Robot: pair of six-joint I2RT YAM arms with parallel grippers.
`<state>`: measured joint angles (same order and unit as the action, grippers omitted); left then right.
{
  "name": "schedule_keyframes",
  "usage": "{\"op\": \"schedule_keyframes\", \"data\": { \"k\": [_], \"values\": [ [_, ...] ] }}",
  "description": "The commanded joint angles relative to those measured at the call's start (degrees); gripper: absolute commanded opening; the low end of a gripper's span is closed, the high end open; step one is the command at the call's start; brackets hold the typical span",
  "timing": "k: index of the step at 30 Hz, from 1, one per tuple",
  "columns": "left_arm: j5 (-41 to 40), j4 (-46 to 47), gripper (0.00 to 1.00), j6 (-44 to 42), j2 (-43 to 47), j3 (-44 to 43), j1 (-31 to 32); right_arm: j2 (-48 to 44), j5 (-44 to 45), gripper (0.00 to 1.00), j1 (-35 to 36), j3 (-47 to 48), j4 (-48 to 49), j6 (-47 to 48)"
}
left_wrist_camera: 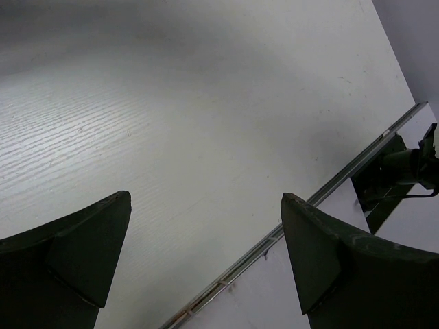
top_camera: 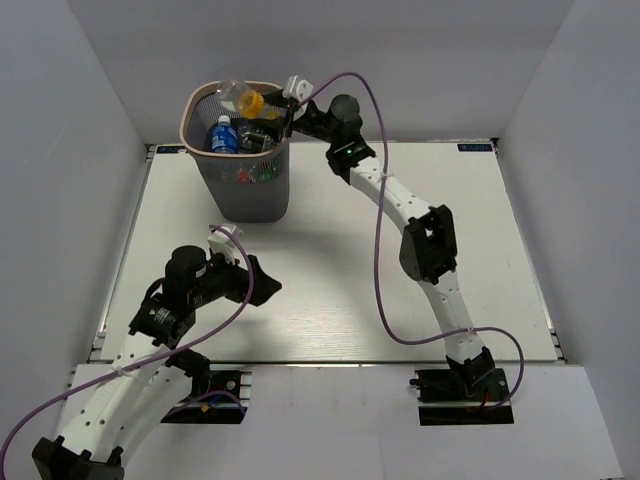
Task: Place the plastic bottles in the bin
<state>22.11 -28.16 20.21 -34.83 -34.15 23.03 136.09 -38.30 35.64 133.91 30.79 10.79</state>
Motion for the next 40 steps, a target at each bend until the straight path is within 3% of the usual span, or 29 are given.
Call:
{"op": "schedule_keyframes", "data": {
  "k": [1,3,9,16,17,20,21,23,26,27,28,29,31,40],
  "values": [
    [1.53,1.53,1.0,0.54,0.2,0.31,0.0,-0.47,2.88,0.57,2.32,-1.15,9.19,-2.35],
    [1.53,1.53,1.0,1.06,0.2,0.31,0.0,-1.09,4.03,0.9,2.77,-4.78,10.78,-1.04],
    [2.67,2.76,1.0,0.36,-1.73,0.31,0.0,-2.67,8.94,0.9,2.24,-2.77,9.64,-2.7],
    [5.4,11.45,1.0,-0.78,-6.82,1.37,0.0,-16.37,12.63,0.9,1.19,-8.04,-0.1,-2.79],
    [5.4,12.25,1.0,-0.78,-7.44,1.37,0.0,-19.95,15.42,0.9,1.01,-8.05,-7.25,-1.48],
    [5.93,13.48,1.0,-0.78,-9.64,1.37,0.0,-24.71,22.73,0.9,0.14,-6.99,-16.52,2.03],
    [5.93,14.01,1.0,-0.78,-10.17,0.76,0.0,-25.6,24.05,0.9,-0.91,-7.6,-27.51,2.57],
    [5.31,14.01,1.0,-0.78,-11.75,0.23,0.0,-30.07,29.93,0.9,-1.71,-9.79,-37.92,3.45],
    [5.31,16.11,1.0,-0.78,-12.54,0.23,0.0,-35.09,42.67,0.9,-2.68,-23.9,-50.72,3.1],
    [5.31,16.64,1.0,-0.17,-12.54,0.23,0.0,-40.76,46.09,0.9,-3.11,-27.7,-51.78,2.06],
    [5.84,17.69,1.0,-0.17,-12.54,0.23,0.0,-45.34,47.87,0.9,-3.64,-39.74,-51.36,2.83],
    [5.84,17.7,1.0,-0.17,-12.54,0.23,0.0,-45.39,49.02,0.9,-3.47,-43.95,-50.13,2.84],
    [5.84,18.4,1.0,-0.17,-12.54,0.23,0.0,-53.9,51.57,0.9,-3.21,-55.08,-48.63,3.02],
    [4.0,21.31,1.0,0.36,-11.93,0.75,0.0,-74.38,52.28,0.9,-3.64,-74.66,-48.81,-1.3]
  ]
}}
